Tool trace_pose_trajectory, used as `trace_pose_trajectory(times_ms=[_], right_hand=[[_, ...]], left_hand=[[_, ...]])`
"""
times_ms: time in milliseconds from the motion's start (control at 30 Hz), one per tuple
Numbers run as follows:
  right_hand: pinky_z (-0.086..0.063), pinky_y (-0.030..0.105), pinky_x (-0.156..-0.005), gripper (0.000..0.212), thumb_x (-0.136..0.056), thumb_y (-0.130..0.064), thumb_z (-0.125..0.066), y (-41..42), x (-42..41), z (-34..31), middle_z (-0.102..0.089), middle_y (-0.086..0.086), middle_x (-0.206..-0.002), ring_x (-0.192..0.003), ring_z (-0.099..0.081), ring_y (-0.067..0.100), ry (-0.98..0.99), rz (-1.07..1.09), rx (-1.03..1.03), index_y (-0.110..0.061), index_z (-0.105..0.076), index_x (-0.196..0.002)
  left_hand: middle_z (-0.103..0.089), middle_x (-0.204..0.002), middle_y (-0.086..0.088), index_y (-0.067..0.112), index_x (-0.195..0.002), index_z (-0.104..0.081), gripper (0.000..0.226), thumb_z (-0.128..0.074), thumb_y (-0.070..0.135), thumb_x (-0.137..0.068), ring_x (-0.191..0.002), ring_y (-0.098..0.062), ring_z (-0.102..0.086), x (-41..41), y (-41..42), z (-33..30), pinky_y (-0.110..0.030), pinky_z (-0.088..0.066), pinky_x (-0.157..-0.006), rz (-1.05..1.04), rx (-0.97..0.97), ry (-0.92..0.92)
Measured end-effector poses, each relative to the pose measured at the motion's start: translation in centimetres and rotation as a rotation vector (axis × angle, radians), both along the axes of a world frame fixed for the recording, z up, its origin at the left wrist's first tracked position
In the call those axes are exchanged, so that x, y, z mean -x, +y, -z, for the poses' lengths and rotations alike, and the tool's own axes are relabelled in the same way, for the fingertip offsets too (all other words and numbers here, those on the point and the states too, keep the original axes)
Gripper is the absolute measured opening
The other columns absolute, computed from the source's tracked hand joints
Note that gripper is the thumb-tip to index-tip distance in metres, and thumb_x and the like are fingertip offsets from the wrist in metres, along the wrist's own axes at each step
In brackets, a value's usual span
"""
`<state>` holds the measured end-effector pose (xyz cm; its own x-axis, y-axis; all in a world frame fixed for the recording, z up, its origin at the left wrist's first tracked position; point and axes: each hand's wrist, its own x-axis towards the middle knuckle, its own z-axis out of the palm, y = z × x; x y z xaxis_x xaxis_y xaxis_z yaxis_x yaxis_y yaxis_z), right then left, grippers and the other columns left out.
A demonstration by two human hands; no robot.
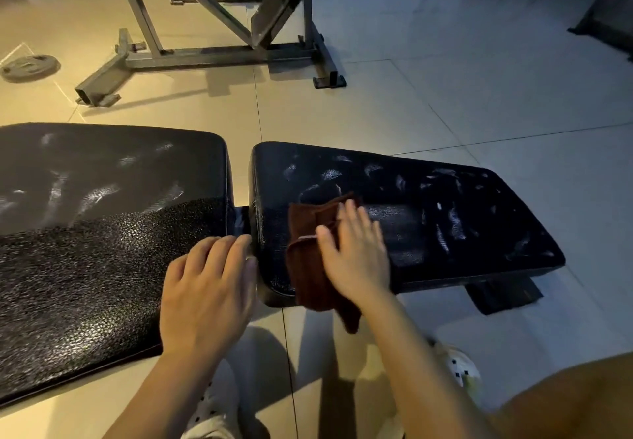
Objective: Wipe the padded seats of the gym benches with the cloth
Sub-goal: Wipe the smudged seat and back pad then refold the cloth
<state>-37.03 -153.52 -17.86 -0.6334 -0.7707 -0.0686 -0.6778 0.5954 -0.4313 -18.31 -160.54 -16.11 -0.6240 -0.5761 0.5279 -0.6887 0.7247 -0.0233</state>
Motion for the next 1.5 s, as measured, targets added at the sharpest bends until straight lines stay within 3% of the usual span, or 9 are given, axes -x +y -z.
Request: trace_pose_trajectory(times_ms=[167, 267, 467, 633, 867, 1000, 1167, 1267, 1500], right_hand=[[0.011, 0.034, -0.119, 0.063, -0.099, -0.05, -0.008, -2.0, -7.0, -1.0, -0.003, -0.005, -0.164, -0.151, 0.004, 0.014, 0.11, -0.293, 0.145, -0.023, -0.013, -0.156], [0.008, 0.03, -0.118, 0.065, -0.098, -0.051, -0.005, -0.9, -7.0, -0.5, -0.016, -0.004, -0.162, -0.15, -0.006, 0.011, 0.118, -0.3, 0.218, -0.022, -0.023, -0.154], [0.004, 0.029, -0.12, 0.06, -0.094, -0.057, -0.001, 4.1, -1.9, 2.8, -0.003, -0.012, -0.159, -0.146, 0.004, 0.003, 0.043, 0.047, 0.149, -0.031, -0.005, -0.148], [0.004, 0.039, -0.122, 0.059, -0.103, -0.048, -0.021, 7.4, 4.4, 3.9, -0.005, -0.002, -0.164, -0.15, 0.001, 0.013, -0.046, 0.369, 0.016, -0.022, -0.009, -0.155], [0.014, 0.043, -0.118, 0.064, -0.101, -0.055, -0.016, 4.7, 1.7, 2.9, -0.003, -0.001, -0.164, -0.151, 0.006, 0.018, -0.028, 0.402, 0.016, -0.023, -0.009, -0.156], [0.009, 0.036, -0.119, 0.079, -0.09, -0.065, -0.003, 1.6, -3.3, 1.9, -0.022, -0.002, -0.16, -0.15, -0.009, 0.015, 0.086, 0.312, 0.221, -0.023, -0.028, -0.152], [-0.023, 0.034, -0.112, 0.047, -0.097, -0.044, -0.038, -1.2, -7.2, 2.7, -0.066, -0.001, -0.126, -0.127, -0.053, 0.015, 0.169, 0.491, 0.693, -0.015, -0.069, -0.117], [-0.023, 0.033, -0.113, 0.042, -0.097, -0.038, -0.041, -1.6, -7.8, 3.4, -0.068, 0.0, -0.122, -0.125, -0.053, 0.013, 0.175, 0.538, 0.79, -0.014, -0.07, -0.114], [-0.016, 0.043, -0.12, 0.044, -0.099, -0.038, -0.038, -1.4, -10.9, 4.7, -0.062, 0.001, -0.132, -0.135, -0.043, 0.016, 0.146, 0.534, 0.895, -0.013, -0.064, -0.123]], left_hand=[[-0.068, -0.11, -0.011, 0.007, -0.123, -0.061, 0.04, -0.039, 0.024, -0.094, -0.097, -0.031, -0.063, 0.0, 0.2, -0.6, -0.039, -0.038, -0.077, 0.003, -0.07, 0.074], [-0.067, -0.113, -0.011, 0.007, -0.124, -0.06, 0.041, -0.038, 0.023, -0.094, -0.097, -0.03, -0.064, -0.1, 0.2, -0.8, -0.036, -0.037, -0.077, 0.018, -0.101, 0.103], [-0.067, -0.111, -0.008, 0.01, -0.119, -0.064, 0.04, -0.039, 0.03, -0.094, -0.095, -0.03, -0.061, -0.1, 0.0, -1.1, -0.039, -0.036, -0.077, 0.018, -0.105, 0.038], [-0.064, -0.11, -0.005, 0.016, -0.115, -0.064, 0.044, -0.037, 0.043, -0.094, -0.09, -0.03, -0.058, -0.5, -0.9, -2.3, -0.041, -0.044, -0.073, 0.082, -0.199, -0.086], [-0.062, -0.12, -0.006, 0.018, -0.126, -0.06, 0.049, -0.034, 0.046, -0.094, -0.111, -0.029, -0.058, 1.2, -5.2, -5.6, -0.042, -0.048, -0.086, 0.493, 0.018, -0.43], [-0.053, -0.136, -0.007, 0.021, -0.14, -0.048, 0.055, -0.029, 0.053, -0.098, -0.129, -0.026, -0.045, 1.3, -6.8, -5.1, -0.042, -0.032, -0.103, 0.589, -0.033, -0.511], [-0.039, -0.151, -0.005, 0.025, -0.147, -0.035, 0.058, -0.027, 0.058, -0.1, -0.143, -0.022, -0.03, 0.0, -6.4, -2.5, -0.039, -0.022, -0.114, 0.726, -0.218, -0.427], [-0.037, -0.152, -0.003, 0.024, -0.148, -0.032, 0.06, -0.031, 0.057, -0.098, -0.143, -0.021, -0.03, 0.2, -6.6, -2.6, -0.036, -0.021, -0.114, 0.715, -0.306, -0.322], [-0.037, -0.151, -0.001, 0.023, -0.147, -0.035, 0.059, -0.032, 0.055, -0.098, -0.14, -0.021, -0.035, 0.4, -6.6, -2.3, -0.046, -0.035, -0.11, 0.73, -0.327, -0.346]])
